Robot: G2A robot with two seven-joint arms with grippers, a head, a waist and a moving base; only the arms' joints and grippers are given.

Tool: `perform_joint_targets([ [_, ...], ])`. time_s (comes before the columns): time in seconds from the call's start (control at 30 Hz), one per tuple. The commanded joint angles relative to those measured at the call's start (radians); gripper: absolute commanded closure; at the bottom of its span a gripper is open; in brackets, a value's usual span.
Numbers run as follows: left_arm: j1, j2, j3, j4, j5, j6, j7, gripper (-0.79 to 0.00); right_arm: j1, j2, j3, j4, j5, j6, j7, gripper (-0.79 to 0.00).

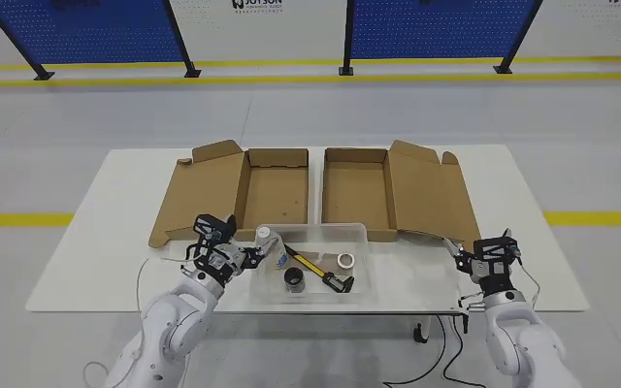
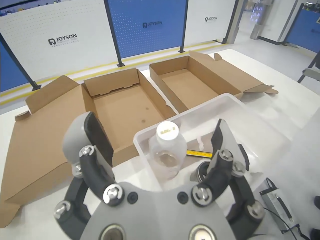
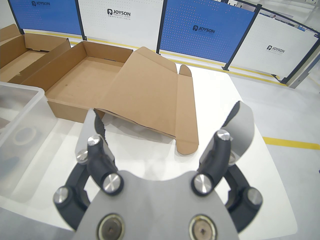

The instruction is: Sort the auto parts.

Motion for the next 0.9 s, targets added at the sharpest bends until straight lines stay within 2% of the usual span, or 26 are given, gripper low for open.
perform_joint_targets([
  [0.0, -0.014, -0.001, 0.012, 0.023, 0.012, -0.005, -0.005, -0.785, 0.0, 0.0, 0.0, 0.0, 0.0, 0.0, 0.0, -0.785],
  [0.5, -0.095, -0.015, 0.102, 0.183, 0.013, -0.021, 0.003, -0.785, 0.0, 0.0, 0.0, 0.0, 0.0, 0.0, 0.0, -0.785],
  [0.87, -0.137, -0.024, 0.153, 0.243, 0.043, -0.008, 0.014, -0.785, 0.0, 0.0, 0.0, 0.0, 0.0, 0.0, 0.0, -0.785],
])
